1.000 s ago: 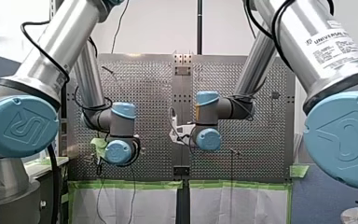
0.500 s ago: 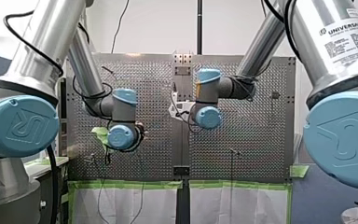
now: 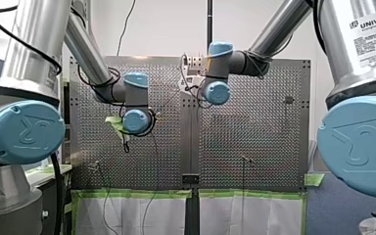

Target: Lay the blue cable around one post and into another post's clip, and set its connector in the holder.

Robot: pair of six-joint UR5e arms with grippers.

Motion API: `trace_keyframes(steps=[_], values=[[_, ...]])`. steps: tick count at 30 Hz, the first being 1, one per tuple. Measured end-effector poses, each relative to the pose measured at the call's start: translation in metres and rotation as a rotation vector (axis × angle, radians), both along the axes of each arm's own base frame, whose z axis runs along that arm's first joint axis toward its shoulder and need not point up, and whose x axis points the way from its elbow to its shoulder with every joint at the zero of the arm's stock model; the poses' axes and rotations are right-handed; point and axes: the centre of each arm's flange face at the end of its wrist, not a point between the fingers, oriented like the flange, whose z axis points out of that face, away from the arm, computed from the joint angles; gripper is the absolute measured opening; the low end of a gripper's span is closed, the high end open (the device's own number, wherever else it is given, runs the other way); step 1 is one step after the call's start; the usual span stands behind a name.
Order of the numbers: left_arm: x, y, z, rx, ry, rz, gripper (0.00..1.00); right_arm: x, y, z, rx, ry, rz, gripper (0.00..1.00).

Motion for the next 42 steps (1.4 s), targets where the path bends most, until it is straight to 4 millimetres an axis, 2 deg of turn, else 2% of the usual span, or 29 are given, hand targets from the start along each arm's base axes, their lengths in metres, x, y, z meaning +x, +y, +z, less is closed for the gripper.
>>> trace_keyframes(steps=[3, 8, 11, 16, 26, 33, 42], values=[[0.01, 0.003, 0.02, -0.042, -0.023, 0.019, 1.0, 0.0, -0.002, 0.027, -0.025, -0.024, 0.0, 0.0], [0.017, 0.017, 0.037, -0.086, -0.031, 0.042, 1.0, 0.0, -0.002, 0.067, -0.077, -0.06, 0.02, 0.0], [0.02, 0.029, 0.044, -0.11, -0.03, 0.062, 1.0, 0.001, -0.003, 0.078, -0.095, -0.071, 0.029, 0.0], [0.024, 0.049, 0.06, -0.139, -0.033, 0.107, 1.0, 0.007, -0.006, 0.084, -0.112, -0.06, 0.041, 0.0], [0.032, 0.088, 0.098, -0.191, -0.065, 0.208, 1.0, 0.035, -0.018, 0.073, -0.108, 0.038, 0.041, 0.0], [0.038, 0.115, 0.131, -0.238, -0.108, 0.297, 1.0, 0.046, -0.021, 0.096, -0.139, 0.04, 0.044, 0.0], [0.029, 0.148, 0.157, -0.212, -0.122, 0.424, 1.0, 0.056, -0.026, 0.132, -0.194, 0.012, 0.045, 0.0]])
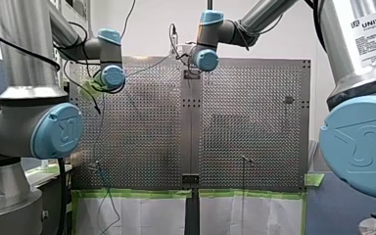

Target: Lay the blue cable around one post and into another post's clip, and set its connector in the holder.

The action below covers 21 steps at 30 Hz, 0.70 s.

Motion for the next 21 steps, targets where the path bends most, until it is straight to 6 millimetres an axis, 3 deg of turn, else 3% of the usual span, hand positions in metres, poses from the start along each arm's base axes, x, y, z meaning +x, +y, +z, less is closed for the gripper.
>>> trace_keyframes(steps=[11, 21], values=[[0.001, 0.011, 0.038, 0.014, -0.006, 0.0, 1.0, 0.013, -0.004, 0.037, -0.054, -0.014, -0.015, 0.0], [0.029, 0.014, 0.051, 0.011, 0.034, -0.056, 1.0, 0.03, 0.008, 0.079, -0.11, -0.063, 0.016, 0.0]])
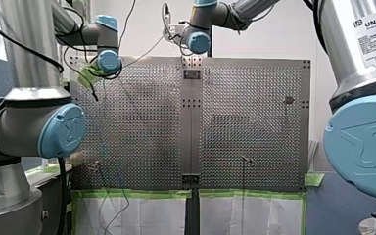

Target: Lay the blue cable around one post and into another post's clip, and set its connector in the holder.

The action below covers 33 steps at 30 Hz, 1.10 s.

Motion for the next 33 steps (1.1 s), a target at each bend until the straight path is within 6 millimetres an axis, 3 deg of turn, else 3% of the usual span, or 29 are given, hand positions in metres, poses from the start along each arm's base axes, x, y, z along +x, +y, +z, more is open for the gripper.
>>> trace_keyframes(steps=[5, 10, 18, 24, 29, 33], values=[[0.019, 0.006, 0.005, -0.003, 0.004, 0.0, 1.0, 0.01, 0.001, -0.006, 0.016, 0.022, 0.007, 0.0], [0.027, 0.012, 0.026, -0.014, -0.036, 0.004, 1.0, 0.022, 0.005, -0.022, 0.043, 0.045, 0.024, 0.0], [0.02, 0.035, 0.078, -0.053, -0.119, -0.003, 1.0, 0.035, 0.012, -0.037, 0.062, 0.041, 0.036, 0.0], [0.007, 0.05, 0.096, -0.068, -0.142, -0.008, 1.0, 0.037, 0.014, -0.039, 0.069, 0.04, 0.038, 0.0], [0.013, 0.062, 0.094, -0.045, -0.127, -0.005, 1.0, 0.038, 0.014, -0.037, 0.062, 0.028, 0.039, 0.0], [0.03, 0.076, 0.084, -0.031, -0.115, -0.003, 1.0, 0.039, 0.013, -0.035, 0.054, 0.017, 0.038, 0.0]])
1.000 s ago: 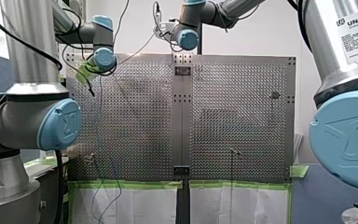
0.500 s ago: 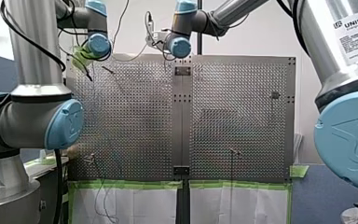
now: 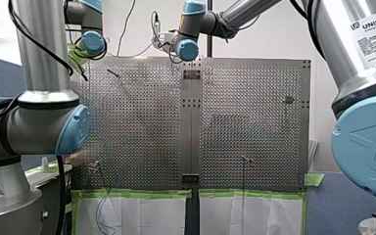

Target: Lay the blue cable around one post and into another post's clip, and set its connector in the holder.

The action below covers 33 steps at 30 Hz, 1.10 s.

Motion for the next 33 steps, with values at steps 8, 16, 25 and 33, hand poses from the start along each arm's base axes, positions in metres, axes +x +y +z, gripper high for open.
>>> trace_keyframes(steps=[8, 16, 25, 33], values=[[0.031, 0.026, -0.005, -0.027, -0.04, -0.01, 1.0, 0.012, -0.009, -0.005, -0.002, -0.011, -0.007, 0.0], [0.059, 0.057, 0.011, -0.049, -0.134, -0.027, 1.0, 0.022, -0.015, -0.006, -0.008, -0.044, 0.0, 0.0], [0.083, 0.093, -0.003, -0.042, -0.141, -0.032, 1.0, 0.035, -0.022, -0.016, 0.007, -0.042, -0.003, 0.0], [0.096, 0.098, -0.014, -0.02, -0.13, -0.094, 1.0, 0.048, -0.046, -0.017, 0.007, -0.084, -0.015, 0.0]])
